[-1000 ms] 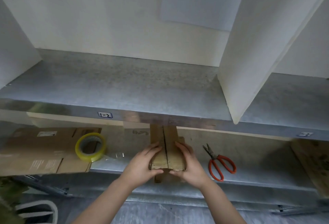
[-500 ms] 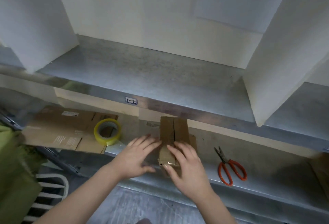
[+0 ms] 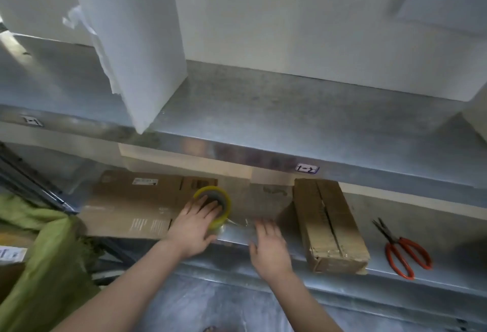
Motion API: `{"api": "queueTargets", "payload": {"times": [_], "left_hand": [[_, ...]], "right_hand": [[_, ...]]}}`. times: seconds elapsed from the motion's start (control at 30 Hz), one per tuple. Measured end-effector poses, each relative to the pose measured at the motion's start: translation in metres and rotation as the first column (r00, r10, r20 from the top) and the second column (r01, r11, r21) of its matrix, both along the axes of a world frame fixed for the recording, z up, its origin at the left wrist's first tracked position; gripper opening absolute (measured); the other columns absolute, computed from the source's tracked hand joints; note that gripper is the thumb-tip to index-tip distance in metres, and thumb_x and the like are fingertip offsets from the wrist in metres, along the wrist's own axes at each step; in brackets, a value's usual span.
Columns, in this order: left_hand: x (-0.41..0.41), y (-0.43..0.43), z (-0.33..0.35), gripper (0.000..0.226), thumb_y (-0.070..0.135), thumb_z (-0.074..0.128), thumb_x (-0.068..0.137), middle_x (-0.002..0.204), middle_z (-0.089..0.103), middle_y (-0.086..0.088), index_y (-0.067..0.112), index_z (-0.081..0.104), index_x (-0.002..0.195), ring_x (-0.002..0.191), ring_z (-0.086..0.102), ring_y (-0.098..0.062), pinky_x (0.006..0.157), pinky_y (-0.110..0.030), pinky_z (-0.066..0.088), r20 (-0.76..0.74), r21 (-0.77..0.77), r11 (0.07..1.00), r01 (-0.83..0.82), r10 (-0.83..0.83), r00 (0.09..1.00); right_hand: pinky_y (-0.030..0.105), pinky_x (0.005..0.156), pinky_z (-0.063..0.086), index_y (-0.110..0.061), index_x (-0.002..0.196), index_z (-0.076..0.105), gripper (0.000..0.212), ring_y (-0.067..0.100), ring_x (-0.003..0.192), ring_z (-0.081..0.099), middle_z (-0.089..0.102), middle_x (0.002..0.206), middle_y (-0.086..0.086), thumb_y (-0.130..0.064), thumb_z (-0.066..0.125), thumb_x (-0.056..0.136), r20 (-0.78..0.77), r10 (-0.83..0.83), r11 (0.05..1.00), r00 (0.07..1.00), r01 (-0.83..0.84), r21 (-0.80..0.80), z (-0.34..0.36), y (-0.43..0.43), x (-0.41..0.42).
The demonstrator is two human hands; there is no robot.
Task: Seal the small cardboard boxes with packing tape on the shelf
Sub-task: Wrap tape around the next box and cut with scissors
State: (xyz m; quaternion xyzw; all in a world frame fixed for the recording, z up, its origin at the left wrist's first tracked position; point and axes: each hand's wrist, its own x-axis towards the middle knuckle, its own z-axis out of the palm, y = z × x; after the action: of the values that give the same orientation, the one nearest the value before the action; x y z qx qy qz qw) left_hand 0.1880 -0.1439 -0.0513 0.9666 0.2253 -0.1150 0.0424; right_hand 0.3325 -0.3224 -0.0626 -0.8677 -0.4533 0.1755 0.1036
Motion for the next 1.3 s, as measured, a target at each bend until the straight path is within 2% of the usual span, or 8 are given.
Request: {"api": "queueTargets", "payload": {"times": [0.13, 0.3, 0.43, 0.7, 0.8, 1.0, 1.13, 1.3], "left_hand": [[-0.005, 0.022, -0.012, 0.076, 0.057, 0.047, 0.091, 0.161, 0.015, 0.008, 0.031, 0.012, 0.154, 0.149, 0.002, -0.016, 0.12, -0.04, -0.001, 0.017, -0.052, 0.998, 0.019, -0.018, 1.0], [-0.004, 0.038, -0.023, 0.066, 0.051, 0.051, 0.092, 0.156, 0.027, 0.005, 0.029, 0.027, 0.149, 0.148, 0.011, -0.016, 0.119, -0.035, 0.008, 0.08, -0.091, 0.994, 0.053, -0.046, 0.996], [-0.007, 0.044, -0.031, 0.047, 0.048, 0.052, 0.093, 0.145, 0.042, 0.006, 0.027, 0.048, 0.134, 0.146, 0.016, -0.015, 0.118, -0.035, 0.012, 0.14, -0.082, 0.992, 0.091, -0.079, 0.987], [-0.005, 0.053, -0.04, 0.035, 0.038, 0.06, 0.089, 0.131, 0.055, 0.007, 0.026, 0.057, 0.121, 0.138, 0.03, -0.012, 0.115, -0.034, 0.015, 0.162, -0.055, 0.99, 0.13, -0.119, 0.98], [0.001, 0.06, -0.037, 0.033, 0.033, 0.068, 0.084, 0.119, 0.063, 0.002, 0.021, 0.063, 0.114, 0.131, 0.041, -0.018, 0.112, -0.035, 0.023, 0.205, -0.075, 0.984, 0.162, -0.144, 0.968], [0.004, 0.064, -0.032, 0.034, 0.036, 0.06, 0.089, 0.126, 0.057, 0.005, 0.025, 0.058, 0.121, 0.134, 0.032, -0.012, 0.111, -0.027, 0.017, 0.144, -0.132, 0.979, 0.157, -0.137, 0.98], [0.004, 0.062, -0.025, 0.035, 0.037, 0.06, 0.09, 0.129, 0.056, 0.006, 0.025, 0.057, 0.122, 0.133, 0.033, -0.011, 0.111, -0.024, 0.018, 0.146, -0.15, 0.977, 0.152, -0.13, 0.981], [0.005, 0.062, -0.005, 0.04, 0.042, 0.062, 0.089, 0.135, 0.052, 0.007, 0.026, 0.058, 0.125, 0.136, 0.03, -0.012, 0.116, -0.027, 0.01, 0.175, -0.248, 0.957, 0.149, -0.106, 0.979]], "right_hand": [[0.03, 0.112, 0.029, -0.026, 0.15, 0.028, 0.048, 0.019, 0.143, 0.025, 0.029, 0.155, -0.001, -0.033, 0.036, 0.103, -0.053, -0.056, 0.997, 0.997, 0.053, -0.056, -0.018, 0.021, 0.008], [0.031, 0.106, 0.034, -0.033, 0.146, 0.035, 0.043, 0.016, 0.14, 0.028, 0.033, 0.151, -0.005, -0.032, 0.034, 0.103, -0.023, -0.006, 0.997, 1.0, 0.005, -0.079, -0.031, 0.043, 0.021], [0.04, 0.109, 0.026, -0.043, 0.142, 0.038, 0.04, 0.017, 0.144, 0.018, 0.023, 0.155, -0.008, -0.041, 0.039, 0.102, -0.033, 0.09, 0.984, 0.995, -0.095, -0.151, -0.036, 0.062, 0.025], [0.033, 0.095, 0.037, -0.019, 0.109, 0.059, 0.029, 0.026, 0.118, 0.039, 0.05, 0.12, 0.004, -0.044, 0.054, 0.094, -0.057, 0.083, 0.992, 0.995, -0.088, -0.092, -0.039, 0.067, 0.042], [0.03, 0.092, 0.035, -0.018, 0.11, 0.059, 0.028, 0.025, 0.114, 0.041, 0.053, 0.118, 0.005, -0.041, 0.052, 0.097, -0.104, 0.089, 0.994, 0.991, -0.095, -0.054, -0.039, 0.063, 0.046], [0.03, 0.087, 0.039, -0.018, 0.102, 0.059, 0.013, 0.025, 0.11, 0.047, 0.059, 0.112, 0.005, -0.029, 0.055, 0.096, -0.124, 0.024, 0.998, 0.992, -0.03, -0.051, -0.041, 0.066, 0.045], [0.029, 0.089, 0.036, -0.016, 0.106, 0.06, 0.018, 0.024, 0.111, 0.043, 0.051, 0.117, 0.005, -0.031, 0.054, 0.097, -0.047, 0.006, 0.999, 0.999, -0.008, -0.04, -0.044, 0.06, 0.044], [0.03, 0.077, 0.03, -0.021, 0.105, 0.051, 0.011, 0.024, 0.106, 0.05, 0.055, 0.113, 0.005, -0.027, 0.042, 0.102, 0.026, 0.015, 0.999, 1.0, -0.014, -0.041, -0.041, 0.046, 0.032]]}}
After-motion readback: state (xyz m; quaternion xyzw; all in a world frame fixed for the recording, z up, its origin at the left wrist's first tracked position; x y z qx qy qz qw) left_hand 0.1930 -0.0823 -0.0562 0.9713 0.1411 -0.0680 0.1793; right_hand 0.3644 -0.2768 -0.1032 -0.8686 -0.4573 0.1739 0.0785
